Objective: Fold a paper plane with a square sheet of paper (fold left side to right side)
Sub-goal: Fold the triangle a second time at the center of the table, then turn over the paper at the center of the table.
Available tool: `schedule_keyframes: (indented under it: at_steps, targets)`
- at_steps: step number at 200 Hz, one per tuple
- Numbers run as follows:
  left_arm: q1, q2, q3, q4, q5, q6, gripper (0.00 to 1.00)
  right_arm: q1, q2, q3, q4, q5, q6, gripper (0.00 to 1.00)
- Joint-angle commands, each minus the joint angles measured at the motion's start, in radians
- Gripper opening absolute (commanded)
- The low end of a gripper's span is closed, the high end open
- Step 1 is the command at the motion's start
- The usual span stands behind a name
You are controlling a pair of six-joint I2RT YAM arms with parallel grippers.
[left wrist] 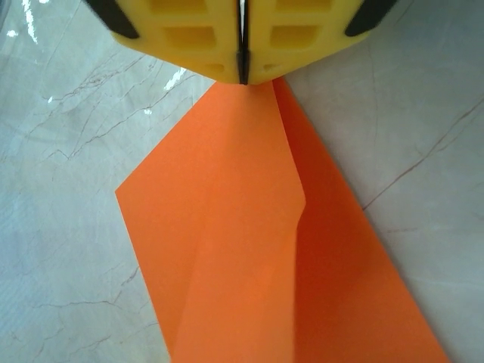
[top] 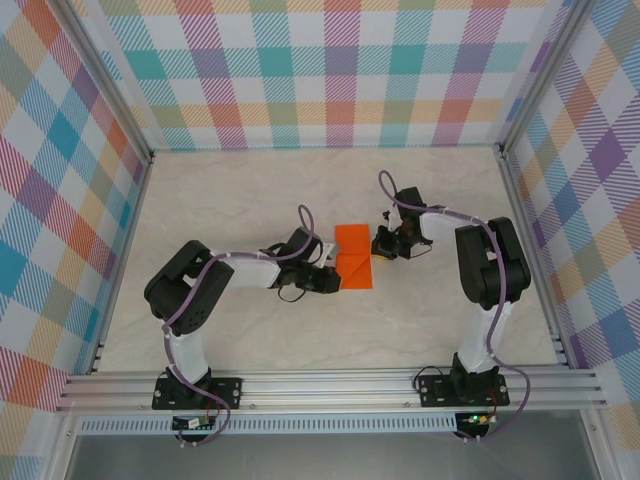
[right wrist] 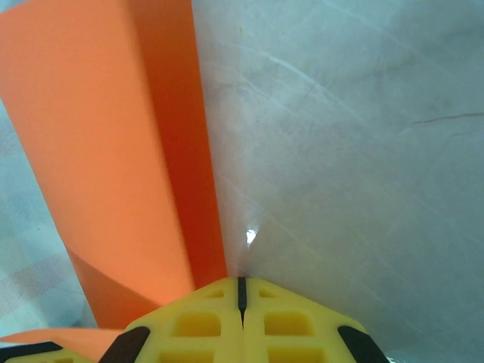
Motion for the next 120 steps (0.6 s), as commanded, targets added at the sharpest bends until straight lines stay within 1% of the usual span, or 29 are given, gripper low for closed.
schedule_keyframes:
  at_steps: [1, 7, 21, 30, 41, 49, 83, 96, 103, 120]
  targets:
    - [0.002, -0.030, -0.024, -0.074, -0.007, 0.002, 0.20, -0.020, 0.014, 0.014, -0.010, 0.054, -0.027, 0.06]
    - [0.002, -0.039, -0.023, -0.074, -0.004, 0.001, 0.22, -0.022, 0.005, 0.009, -0.005, 0.047, -0.026, 0.07]
    - [0.003, -0.061, -0.021, -0.074, 0.004, -0.001, 0.25, -0.031, -0.036, -0.017, 0.024, 0.032, -0.018, 0.14]
    - [0.002, -0.085, -0.018, -0.074, 0.007, -0.002, 0.31, -0.039, -0.072, -0.042, 0.047, 0.022, -0.010, 0.19]
    - [0.004, -0.111, -0.015, -0.074, 0.009, -0.006, 0.41, -0.050, -0.128, -0.081, 0.070, 0.017, -0.003, 0.25]
    - [0.004, -0.132, -0.012, -0.072, 0.009, -0.009, 0.47, -0.054, -0.160, -0.101, 0.077, 0.016, 0.001, 0.29]
    - [0.039, -0.213, -0.016, -0.037, -0.005, -0.059, 0.65, -0.060, -0.332, -0.252, 0.138, -0.010, 0.022, 0.52]
    - [0.071, -0.216, -0.021, -0.002, 0.016, -0.087, 0.68, -0.060, -0.385, -0.307, 0.169, -0.030, 0.037, 0.62]
    - [0.085, -0.206, -0.016, 0.010, 0.024, -0.098, 0.69, -0.062, -0.412, -0.343, 0.201, -0.061, 0.059, 0.68]
    - [0.108, -0.156, 0.017, 0.009, 0.032, -0.102, 0.69, -0.062, -0.449, -0.413, 0.275, -0.143, 0.112, 0.76]
